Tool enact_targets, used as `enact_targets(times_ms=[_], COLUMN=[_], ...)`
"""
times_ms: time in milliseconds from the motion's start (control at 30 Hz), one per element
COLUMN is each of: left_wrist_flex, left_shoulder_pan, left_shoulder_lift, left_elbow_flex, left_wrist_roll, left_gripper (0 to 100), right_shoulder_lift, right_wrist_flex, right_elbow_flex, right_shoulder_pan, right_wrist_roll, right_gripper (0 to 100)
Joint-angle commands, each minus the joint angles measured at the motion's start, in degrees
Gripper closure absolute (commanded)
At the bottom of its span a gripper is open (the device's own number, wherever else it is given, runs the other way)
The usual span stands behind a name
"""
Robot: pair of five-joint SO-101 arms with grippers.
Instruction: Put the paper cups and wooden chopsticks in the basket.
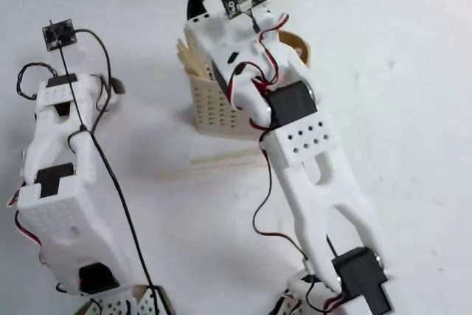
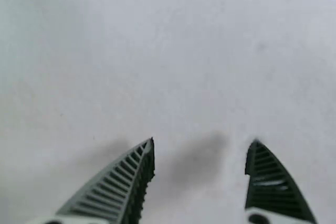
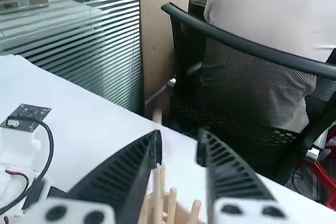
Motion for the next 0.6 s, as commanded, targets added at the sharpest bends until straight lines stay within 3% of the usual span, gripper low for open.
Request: enact_targets(times_ms=[0,233,433,567], left_wrist_flex=[0.0,0.0,-0.1,-0.1], left_shoulder_pan=[0.4,0.4,0.4,0.4], left_shoulder_lift=[-0.2,-0.2,-0.2,-0.2], left_elbow_flex=[-2.4,-2.4,-2.4,-2.4], left_wrist_roll=[-0.7,-0.7,-0.6,-0.6], left_gripper=[72,72,72,72], right_shoulder_lift=[-2.5,-10.1,-12.4,-12.4], right_wrist_flex=[4.2,27.4,48.2,46.5], right_elbow_flex=[-1.1,-1.2,4.0,19.0], right_shoulder_pan=[0.2,0.0,-7.4,-11.7], right_wrist_roll=[-0.4,2.5,26.2,36.5], right_gripper=[83.9,83.8,83.6,83.6])
